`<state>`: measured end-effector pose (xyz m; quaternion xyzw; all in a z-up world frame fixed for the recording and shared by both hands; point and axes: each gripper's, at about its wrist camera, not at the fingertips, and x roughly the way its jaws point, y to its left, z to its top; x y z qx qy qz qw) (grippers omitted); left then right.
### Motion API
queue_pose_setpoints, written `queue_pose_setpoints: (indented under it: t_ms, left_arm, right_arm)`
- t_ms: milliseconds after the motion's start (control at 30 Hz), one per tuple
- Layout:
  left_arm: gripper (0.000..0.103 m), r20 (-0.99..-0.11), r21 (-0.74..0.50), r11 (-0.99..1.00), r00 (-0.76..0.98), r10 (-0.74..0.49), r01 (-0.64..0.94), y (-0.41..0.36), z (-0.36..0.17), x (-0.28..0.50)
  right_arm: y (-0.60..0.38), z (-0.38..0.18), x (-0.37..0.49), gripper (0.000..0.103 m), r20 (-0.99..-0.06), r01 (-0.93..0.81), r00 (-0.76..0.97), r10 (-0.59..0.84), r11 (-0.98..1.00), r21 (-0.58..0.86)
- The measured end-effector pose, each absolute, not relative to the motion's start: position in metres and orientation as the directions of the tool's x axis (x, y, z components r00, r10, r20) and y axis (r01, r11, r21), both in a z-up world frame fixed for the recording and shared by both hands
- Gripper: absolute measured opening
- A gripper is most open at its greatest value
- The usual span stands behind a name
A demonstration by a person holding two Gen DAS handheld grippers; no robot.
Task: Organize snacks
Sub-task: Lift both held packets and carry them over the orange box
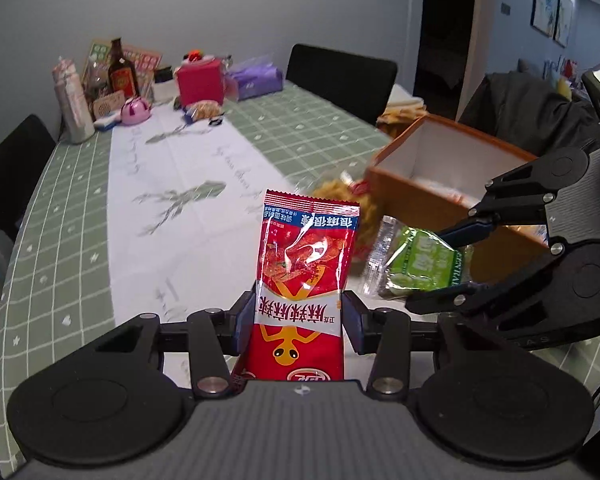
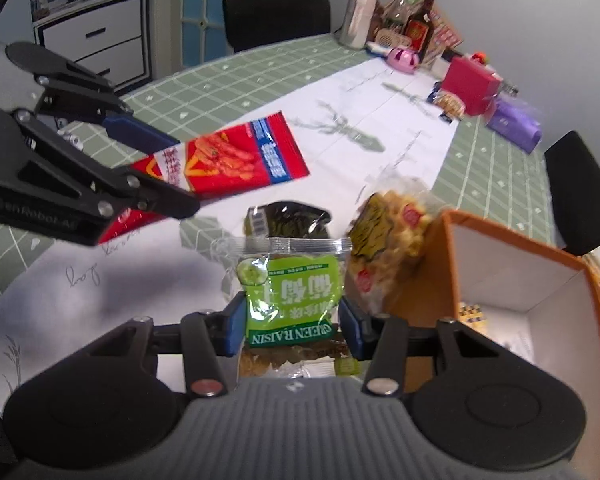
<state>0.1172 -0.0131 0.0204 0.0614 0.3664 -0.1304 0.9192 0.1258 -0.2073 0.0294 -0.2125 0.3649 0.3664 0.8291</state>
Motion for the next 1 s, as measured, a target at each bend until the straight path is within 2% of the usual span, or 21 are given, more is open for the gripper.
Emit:
queue_pose_setpoints:
  t_ms: [467,1000]
  left_arm:
    - [0.052,-0.62,0.006,0.93,0.731,-0.285,0.368,-0.096,0.043,0.142]
    - [0.052,-0.618,-0.022,0.887,0.691,-0.376,0.462,-0.18,0.036,0.168]
  right_arm:
    - [-0.3,0.07,0.134,0.047,-0.683,-0.595,0.621,0.384,0.799,-0.092]
    - [-0.383,0.062,0.148,0.047,-0.699,-0.415,0.671,0.247,0.906,-0.079]
